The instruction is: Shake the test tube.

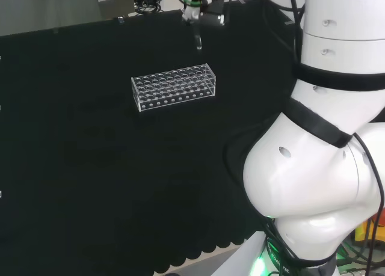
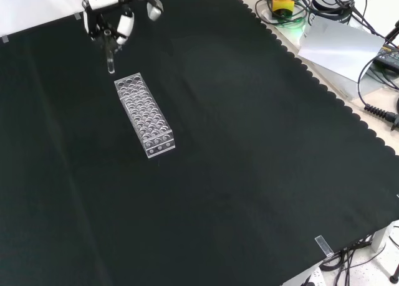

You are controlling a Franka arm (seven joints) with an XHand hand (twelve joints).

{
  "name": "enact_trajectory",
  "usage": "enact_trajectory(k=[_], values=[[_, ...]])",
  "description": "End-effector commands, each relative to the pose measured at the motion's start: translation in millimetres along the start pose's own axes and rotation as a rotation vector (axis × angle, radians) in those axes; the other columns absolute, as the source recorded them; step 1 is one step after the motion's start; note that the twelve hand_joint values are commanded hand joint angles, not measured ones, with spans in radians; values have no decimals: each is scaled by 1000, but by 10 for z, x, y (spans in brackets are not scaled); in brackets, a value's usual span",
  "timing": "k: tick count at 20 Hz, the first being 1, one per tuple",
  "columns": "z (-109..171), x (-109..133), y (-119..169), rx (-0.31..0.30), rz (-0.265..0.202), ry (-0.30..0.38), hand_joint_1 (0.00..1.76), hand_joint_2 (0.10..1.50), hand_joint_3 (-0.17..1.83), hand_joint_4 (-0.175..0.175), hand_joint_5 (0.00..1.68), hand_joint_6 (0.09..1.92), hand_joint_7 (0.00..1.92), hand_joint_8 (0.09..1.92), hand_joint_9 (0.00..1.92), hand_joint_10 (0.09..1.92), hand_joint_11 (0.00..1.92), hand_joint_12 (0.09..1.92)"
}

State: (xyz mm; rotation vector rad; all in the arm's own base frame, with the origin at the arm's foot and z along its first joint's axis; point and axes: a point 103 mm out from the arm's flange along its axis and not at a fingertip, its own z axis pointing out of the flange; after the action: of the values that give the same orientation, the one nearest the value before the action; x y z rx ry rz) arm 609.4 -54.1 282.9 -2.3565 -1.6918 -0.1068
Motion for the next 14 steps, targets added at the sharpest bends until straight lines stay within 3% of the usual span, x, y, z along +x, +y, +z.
enact_trajectory(k=[1, 9, 11, 14], values=[[-367, -12, -152, -27, 11, 30, 1224, 716, 525, -175, 1315, 533, 1736, 362, 1637, 347, 1302, 835], [-580, -49, -294, -41, 8, 59, 1224, 712, 532, -175, 1315, 534, 1738, 359, 1637, 348, 1302, 836], [-641, -115, -317, -49, 19, 44, 1224, 711, 534, -175, 1316, 534, 1738, 358, 1637, 349, 1302, 836], [-761, -397, -331, -68, 70, 31, 1224, 710, 536, -175, 1316, 534, 1739, 357, 1637, 349, 1302, 836]])
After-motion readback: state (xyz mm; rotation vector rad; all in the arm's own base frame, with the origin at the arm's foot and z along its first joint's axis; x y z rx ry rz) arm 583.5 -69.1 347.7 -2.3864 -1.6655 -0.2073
